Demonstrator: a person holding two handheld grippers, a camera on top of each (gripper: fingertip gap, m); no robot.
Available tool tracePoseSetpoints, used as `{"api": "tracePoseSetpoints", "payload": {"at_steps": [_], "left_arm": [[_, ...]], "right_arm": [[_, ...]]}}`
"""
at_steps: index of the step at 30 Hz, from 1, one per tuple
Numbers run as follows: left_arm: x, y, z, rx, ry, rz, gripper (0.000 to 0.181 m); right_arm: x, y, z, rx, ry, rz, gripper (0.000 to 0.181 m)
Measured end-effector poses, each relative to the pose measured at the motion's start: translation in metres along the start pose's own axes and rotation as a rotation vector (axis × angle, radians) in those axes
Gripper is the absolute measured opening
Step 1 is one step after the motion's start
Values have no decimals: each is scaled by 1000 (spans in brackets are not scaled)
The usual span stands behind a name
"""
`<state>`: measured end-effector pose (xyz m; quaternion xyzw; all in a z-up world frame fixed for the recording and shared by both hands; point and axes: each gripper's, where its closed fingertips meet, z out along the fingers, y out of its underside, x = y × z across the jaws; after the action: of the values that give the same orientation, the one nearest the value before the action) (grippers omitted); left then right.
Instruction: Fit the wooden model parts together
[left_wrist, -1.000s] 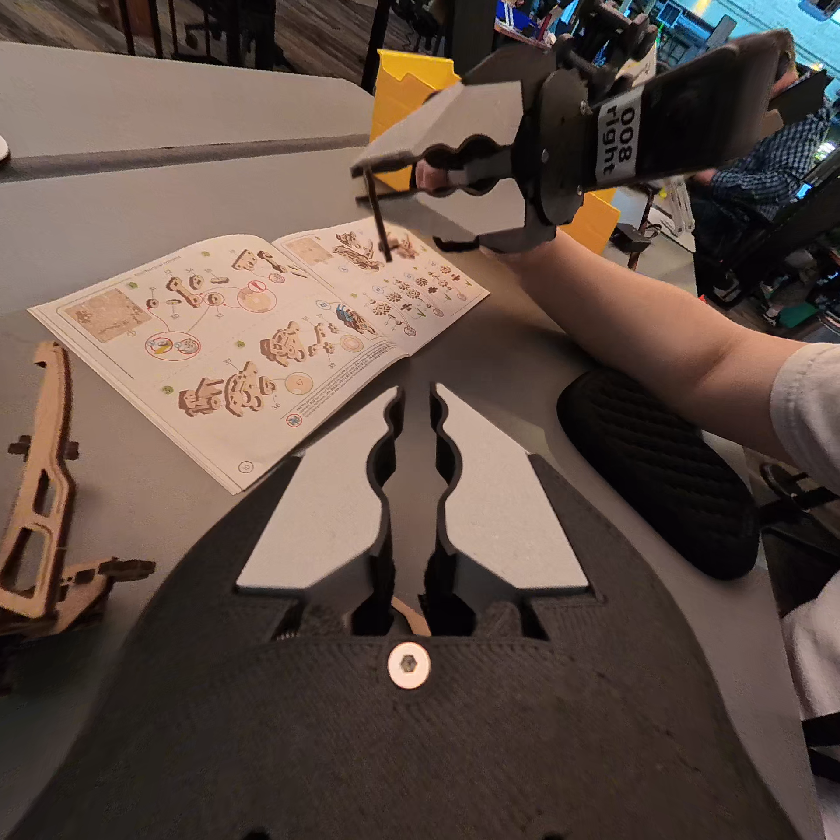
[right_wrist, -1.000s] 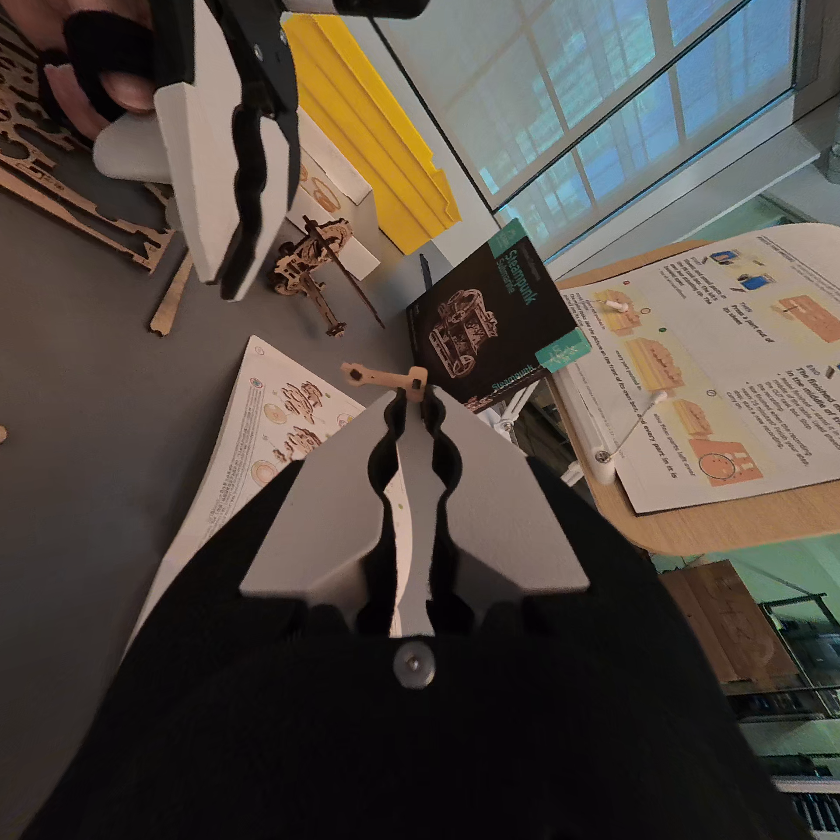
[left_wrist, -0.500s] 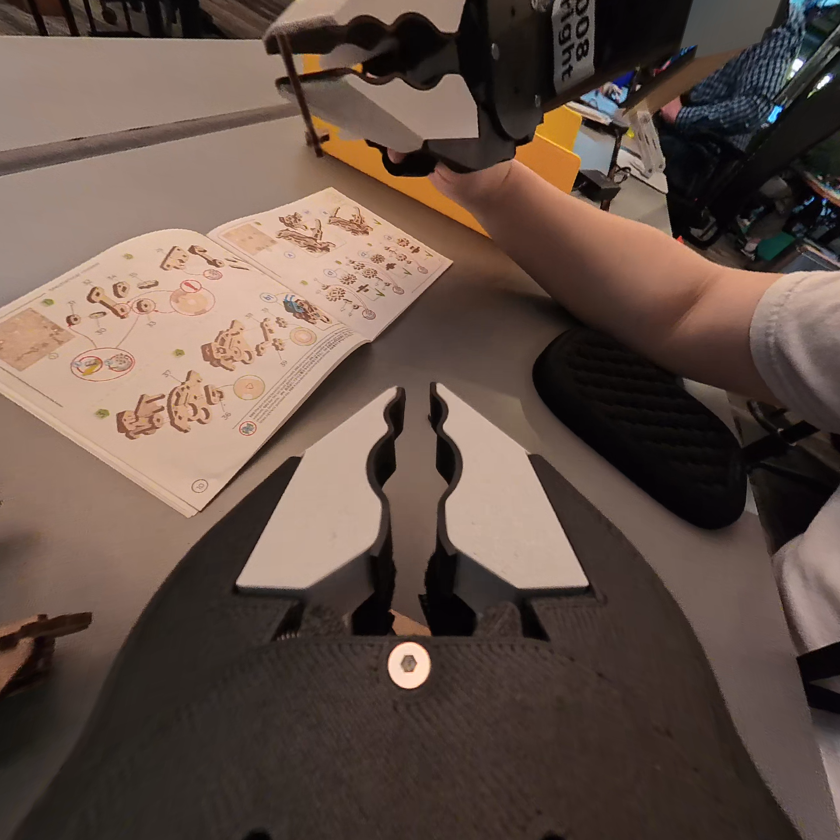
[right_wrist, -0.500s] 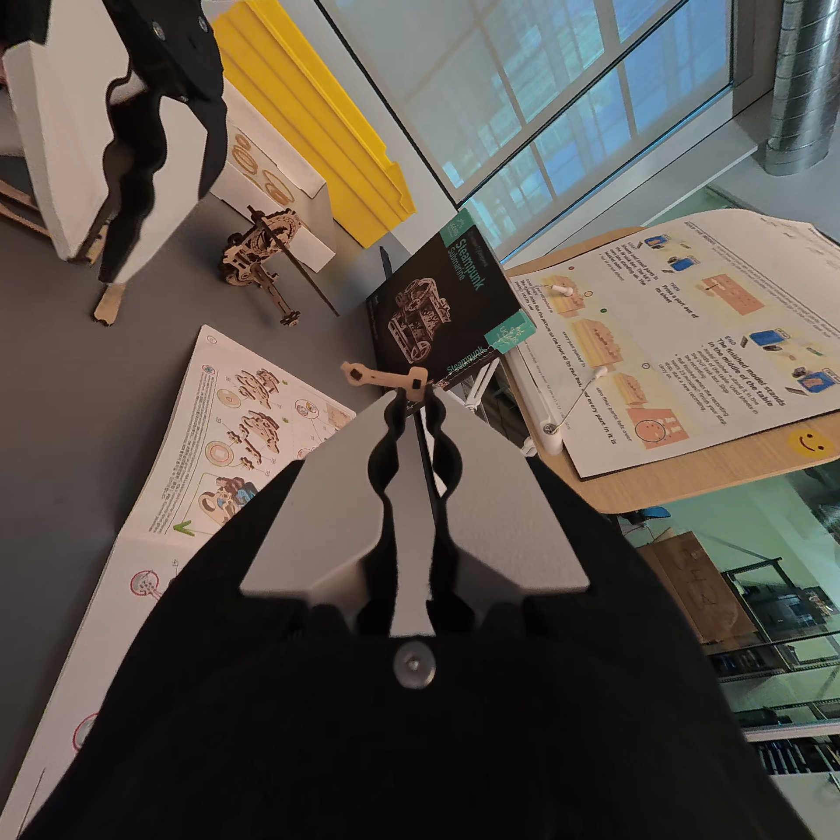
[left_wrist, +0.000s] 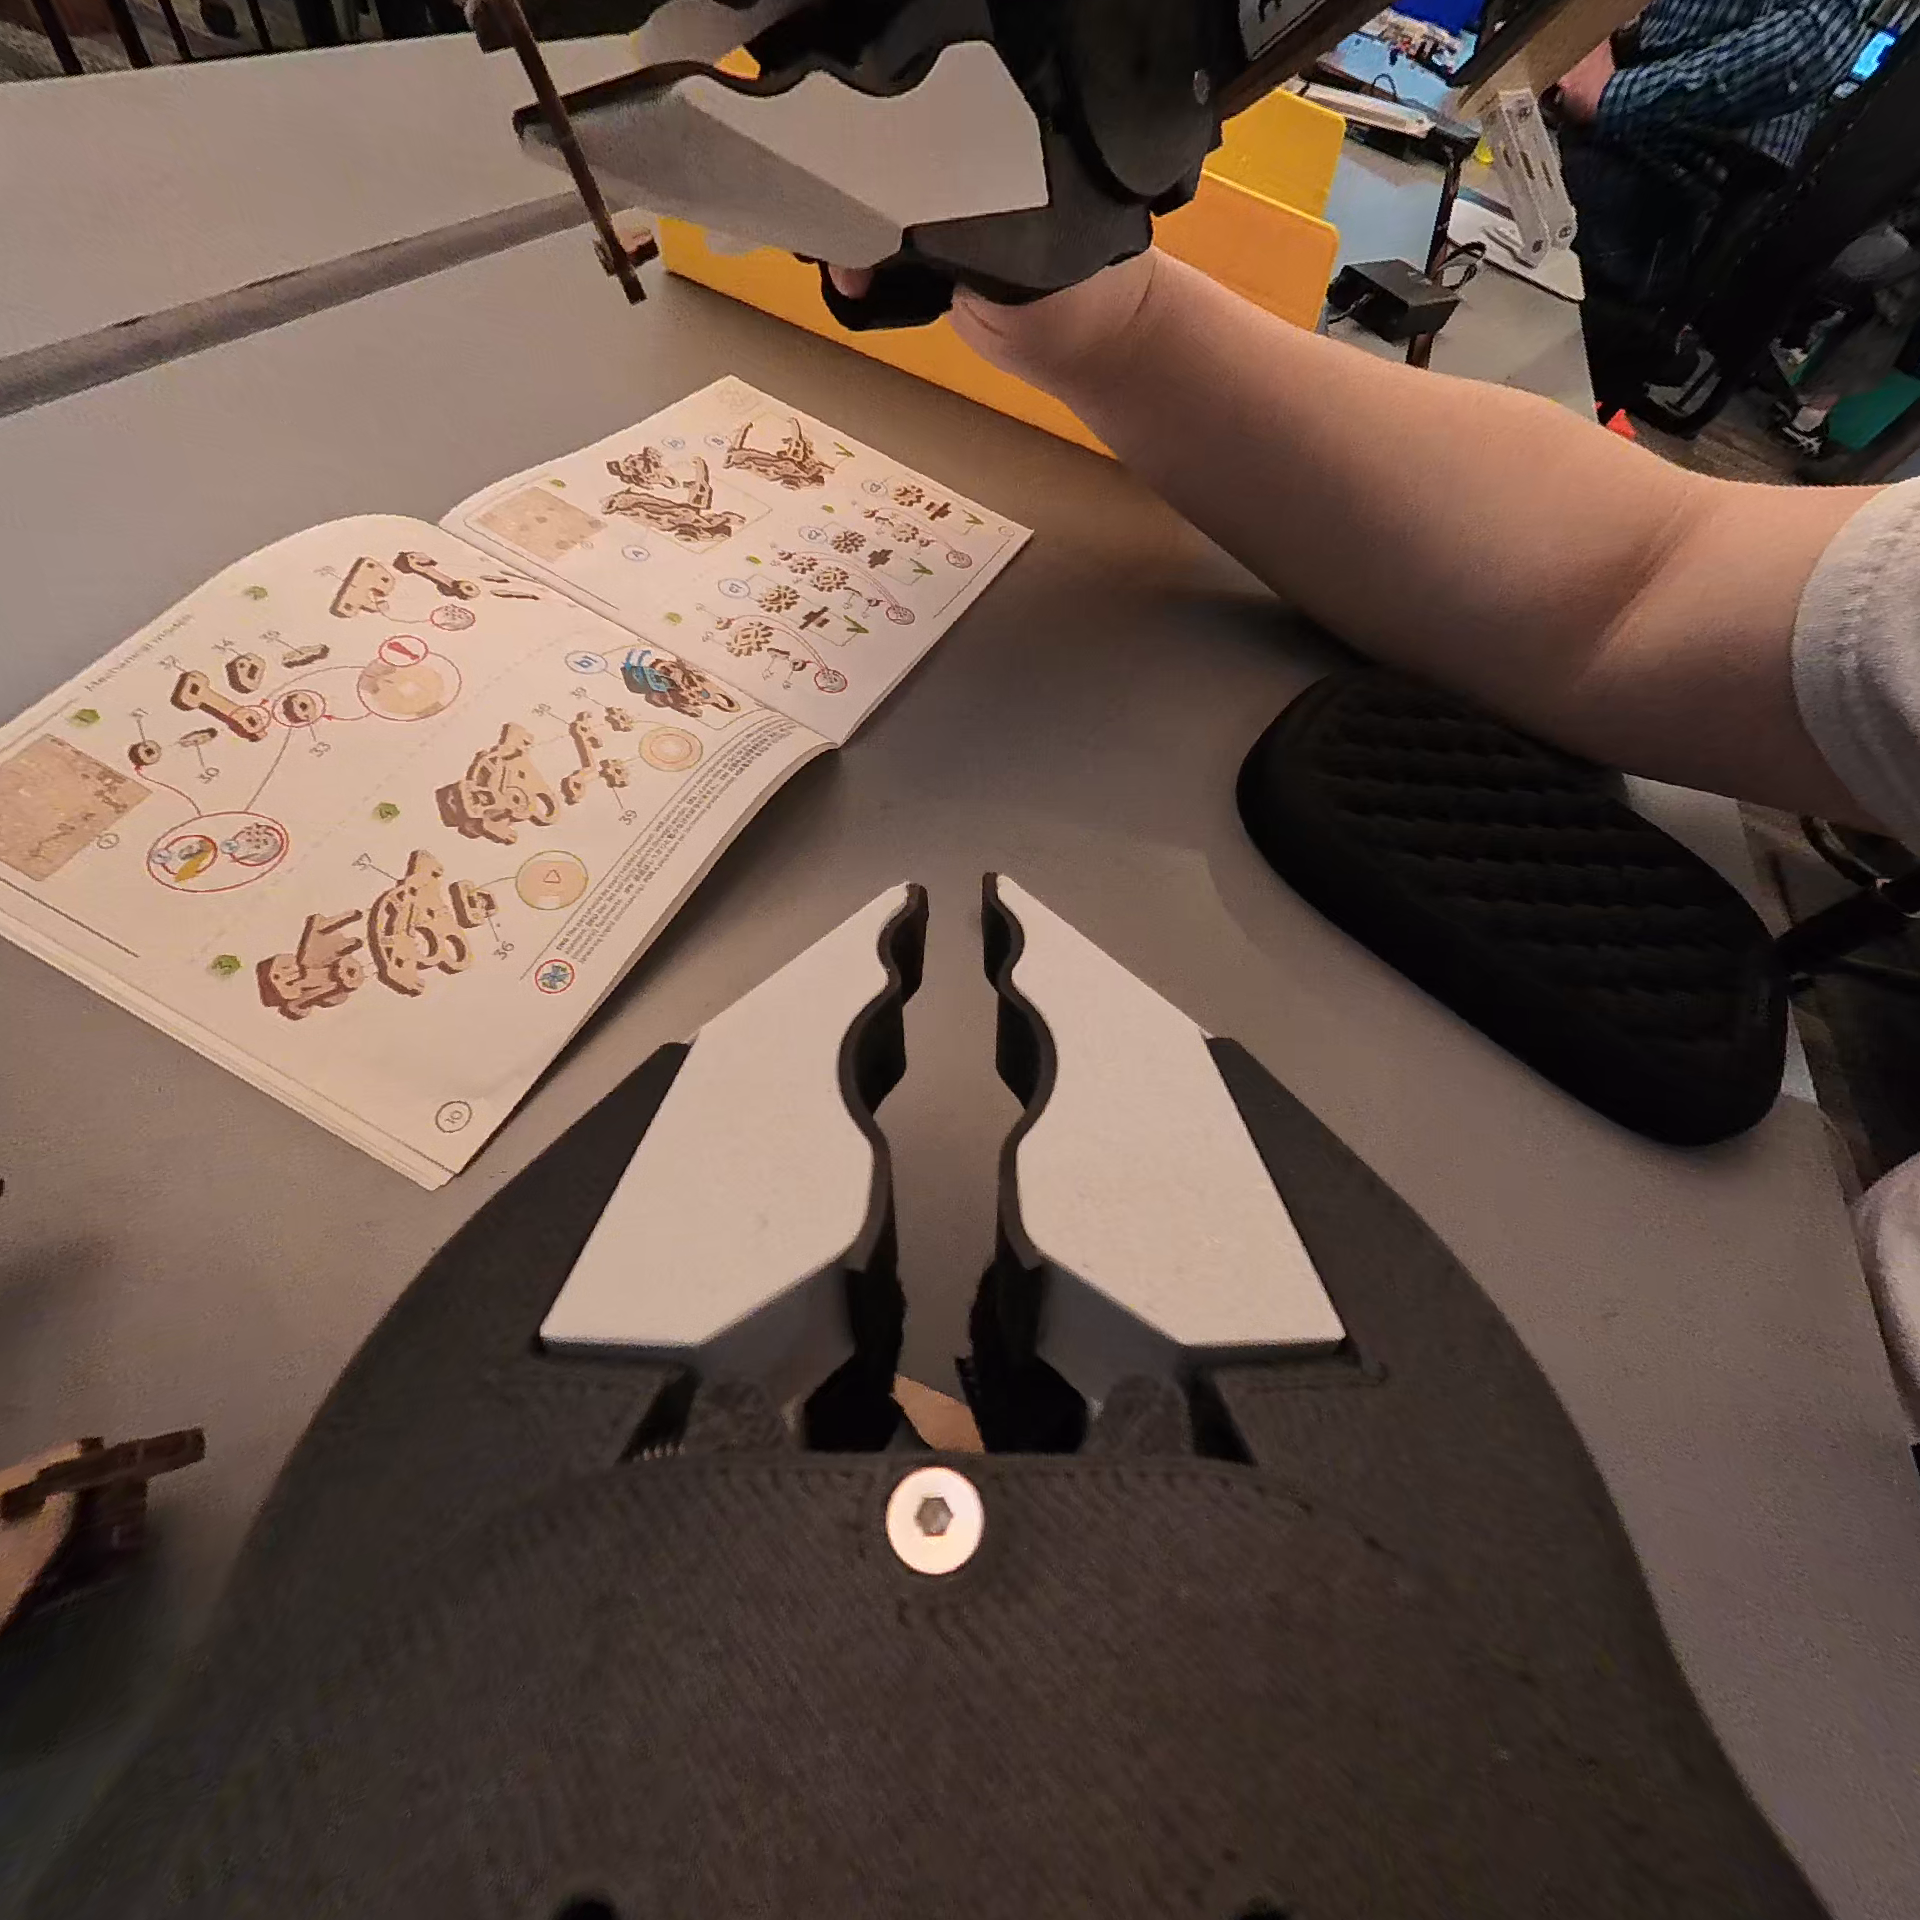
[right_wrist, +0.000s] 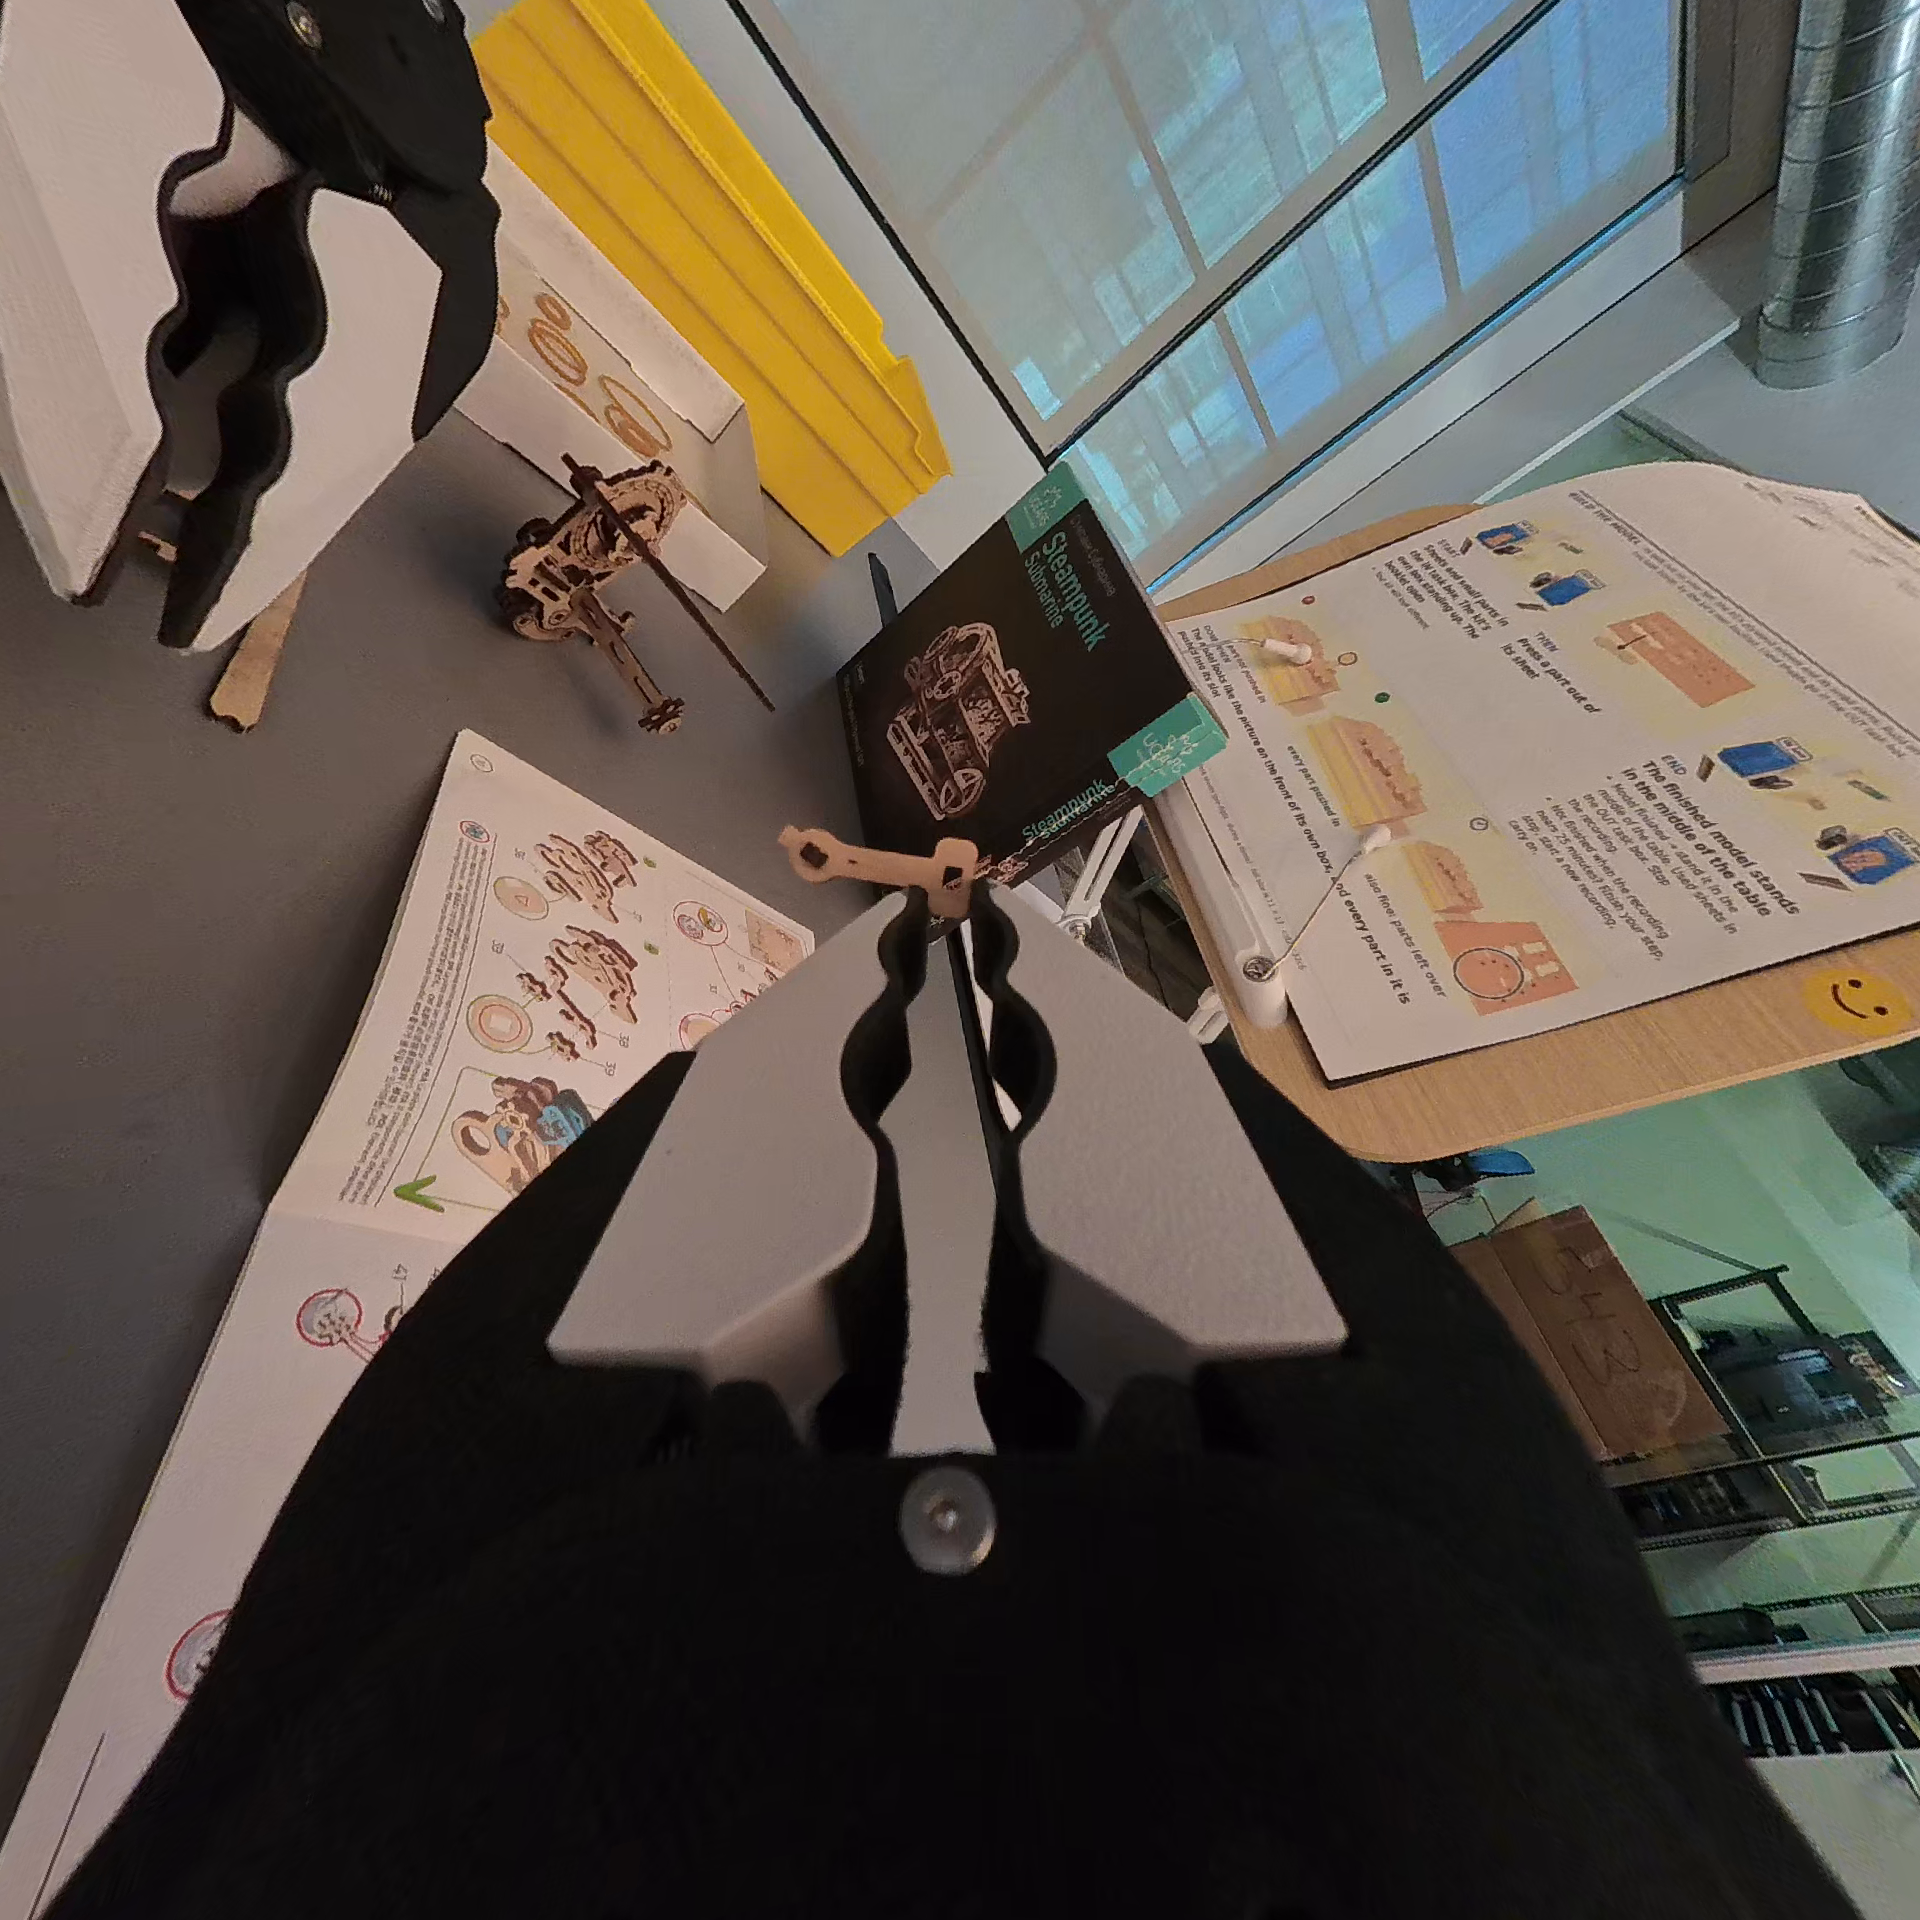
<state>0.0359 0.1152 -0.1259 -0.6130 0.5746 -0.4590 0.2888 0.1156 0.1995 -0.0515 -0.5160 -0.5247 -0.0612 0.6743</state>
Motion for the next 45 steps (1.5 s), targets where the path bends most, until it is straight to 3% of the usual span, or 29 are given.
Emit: {"api": "tracePoseSetpoints", "payload": {"at_steps": [33,45], "left_arm": [[5,17,7,-95,24,49,8],[-10,10,-2,-56,6,-65,8]], "right_arm": [[1,7,-4,-15,29,28,6],[-5,20,1,-14,9,81,7]]}}
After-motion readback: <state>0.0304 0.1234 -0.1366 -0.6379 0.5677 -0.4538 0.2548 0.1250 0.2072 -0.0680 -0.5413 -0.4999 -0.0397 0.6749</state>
